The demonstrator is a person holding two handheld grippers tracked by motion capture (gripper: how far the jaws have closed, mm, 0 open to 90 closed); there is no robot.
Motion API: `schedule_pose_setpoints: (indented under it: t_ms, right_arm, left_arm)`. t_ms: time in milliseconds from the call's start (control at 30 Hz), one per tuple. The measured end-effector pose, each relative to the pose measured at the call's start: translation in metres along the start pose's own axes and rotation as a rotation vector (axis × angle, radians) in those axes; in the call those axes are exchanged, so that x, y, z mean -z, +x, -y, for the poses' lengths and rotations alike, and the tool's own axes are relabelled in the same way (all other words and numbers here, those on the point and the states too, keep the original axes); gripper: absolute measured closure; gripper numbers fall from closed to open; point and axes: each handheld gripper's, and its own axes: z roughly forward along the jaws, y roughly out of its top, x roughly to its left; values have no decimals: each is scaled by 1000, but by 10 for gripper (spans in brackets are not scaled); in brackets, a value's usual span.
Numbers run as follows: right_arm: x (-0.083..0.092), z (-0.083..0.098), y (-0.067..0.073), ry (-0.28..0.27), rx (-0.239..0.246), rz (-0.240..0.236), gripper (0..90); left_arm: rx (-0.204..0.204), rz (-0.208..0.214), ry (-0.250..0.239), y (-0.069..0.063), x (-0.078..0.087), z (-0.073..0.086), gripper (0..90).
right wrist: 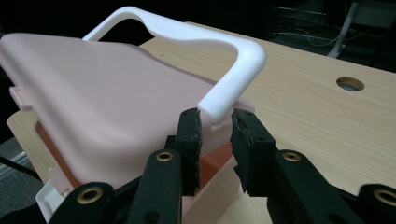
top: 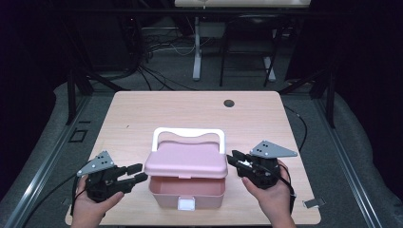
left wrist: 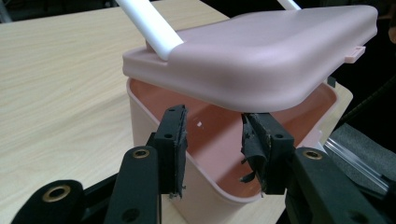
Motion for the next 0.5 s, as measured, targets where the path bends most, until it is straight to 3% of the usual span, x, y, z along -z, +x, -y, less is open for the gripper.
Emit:
schedule_pose_setpoints:
  t_ms: [500]
  right_arm:
    - [3, 17, 4, 18, -14, 0, 709]
  left_arm:
    - [-35, -36, -34, 2, 2, -26, 603]
